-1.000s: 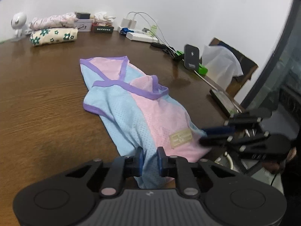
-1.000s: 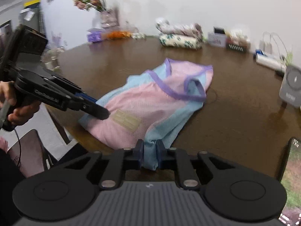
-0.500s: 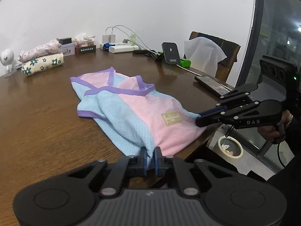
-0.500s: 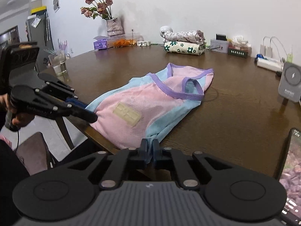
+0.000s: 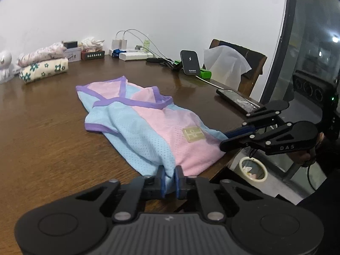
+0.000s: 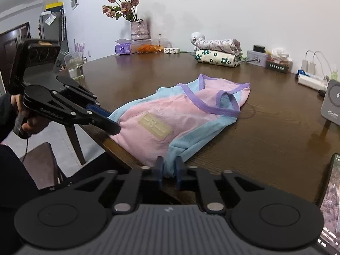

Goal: Fold clothes

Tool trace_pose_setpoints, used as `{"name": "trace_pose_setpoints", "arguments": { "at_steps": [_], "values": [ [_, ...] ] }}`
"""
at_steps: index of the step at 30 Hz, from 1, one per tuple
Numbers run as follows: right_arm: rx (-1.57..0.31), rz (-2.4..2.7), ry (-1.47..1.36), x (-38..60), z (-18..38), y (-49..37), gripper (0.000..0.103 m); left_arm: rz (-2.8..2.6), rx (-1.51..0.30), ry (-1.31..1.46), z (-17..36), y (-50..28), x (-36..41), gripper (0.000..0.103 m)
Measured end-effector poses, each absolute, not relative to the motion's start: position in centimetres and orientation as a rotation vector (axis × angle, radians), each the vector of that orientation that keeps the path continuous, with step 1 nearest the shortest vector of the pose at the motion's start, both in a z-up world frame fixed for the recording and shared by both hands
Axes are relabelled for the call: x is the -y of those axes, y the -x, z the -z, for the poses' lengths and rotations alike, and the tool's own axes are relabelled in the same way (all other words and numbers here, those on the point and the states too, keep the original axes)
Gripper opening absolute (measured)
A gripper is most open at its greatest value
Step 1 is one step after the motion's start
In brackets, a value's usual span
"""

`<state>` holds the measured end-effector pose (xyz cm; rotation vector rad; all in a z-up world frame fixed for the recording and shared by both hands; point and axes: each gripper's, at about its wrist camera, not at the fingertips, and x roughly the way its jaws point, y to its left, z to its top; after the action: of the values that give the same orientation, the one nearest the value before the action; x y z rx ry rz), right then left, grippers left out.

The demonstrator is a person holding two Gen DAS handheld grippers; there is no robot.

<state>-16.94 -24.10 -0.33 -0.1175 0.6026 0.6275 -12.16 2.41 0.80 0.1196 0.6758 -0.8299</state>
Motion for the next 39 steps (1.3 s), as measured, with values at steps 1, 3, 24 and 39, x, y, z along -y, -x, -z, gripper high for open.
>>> {"name": "trace_pose_setpoints", "arguments": {
  "at_steps": [1,3,24,39],
  "values": [
    [-0.604,-0.632,0.122,24.0,0.3,17.0,0.006,0.836,-0.680,-0.116,-0.9,12.2,-2.5,0.004],
    [-0.606,-0.646,0.127,24.0,0.1,17.3,0.004,0.856,-0.687,-0.108,-1.0,12.5,-2.7,0.003],
    [-0.430,-0.530,-0.159,26.2,-4.9,11.3,0.003,0.786,-0.606,0.056,-6.7,3.2,-2.5,0.002],
    [-0.590,-0.211,-0.178,24.5,-2.7,-0.4,0.009,0.557,-0.800,0.205,-1.9,-7.0,-2.2,0.010]
  ]
}}
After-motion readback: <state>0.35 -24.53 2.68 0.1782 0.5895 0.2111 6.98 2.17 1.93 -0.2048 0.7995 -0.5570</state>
